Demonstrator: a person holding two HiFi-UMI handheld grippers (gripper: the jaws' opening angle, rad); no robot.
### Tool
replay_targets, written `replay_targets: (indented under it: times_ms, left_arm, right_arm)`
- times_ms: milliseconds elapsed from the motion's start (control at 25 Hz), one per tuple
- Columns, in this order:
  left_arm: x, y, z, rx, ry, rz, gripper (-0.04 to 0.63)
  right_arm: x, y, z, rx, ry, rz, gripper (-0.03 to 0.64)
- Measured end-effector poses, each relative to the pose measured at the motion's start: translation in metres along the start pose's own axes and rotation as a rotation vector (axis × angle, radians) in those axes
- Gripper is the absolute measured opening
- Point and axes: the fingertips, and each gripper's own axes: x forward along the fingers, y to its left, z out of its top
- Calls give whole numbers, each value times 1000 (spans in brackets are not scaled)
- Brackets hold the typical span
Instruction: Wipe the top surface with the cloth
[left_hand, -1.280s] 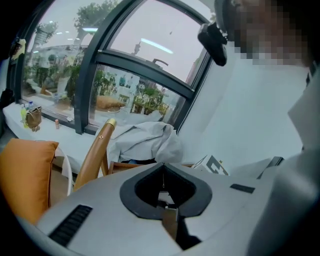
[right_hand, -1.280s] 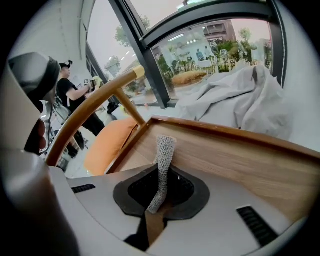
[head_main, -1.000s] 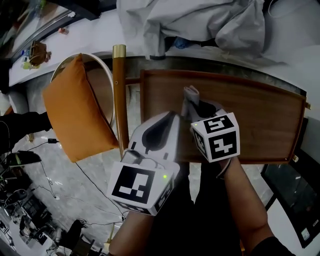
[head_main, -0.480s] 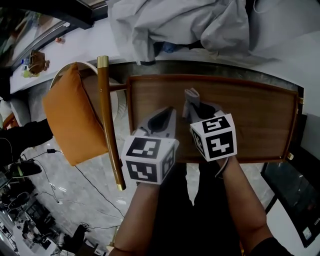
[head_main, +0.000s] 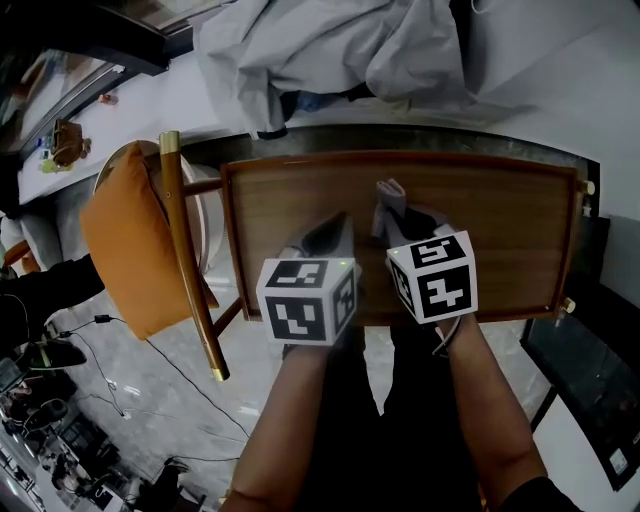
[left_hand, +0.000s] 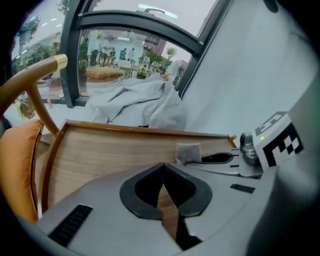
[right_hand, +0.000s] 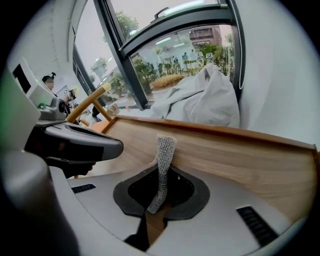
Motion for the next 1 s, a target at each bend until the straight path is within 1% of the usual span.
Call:
replay_targets:
  times_ms: [240, 480, 1000]
  left_arm:
    - [26, -35, -2, 4, 34, -6, 11]
    - [44, -68, 0, 13, 47, -6, 11]
    - [87, -151, -3, 46, 75, -65, 11]
  right_arm:
    - [-17, -41, -8, 31, -14, -35, 37]
    - [-37, -80, -18, 53, -15, -65, 37]
    - [-78, -154, -43, 98, -19, -141, 37]
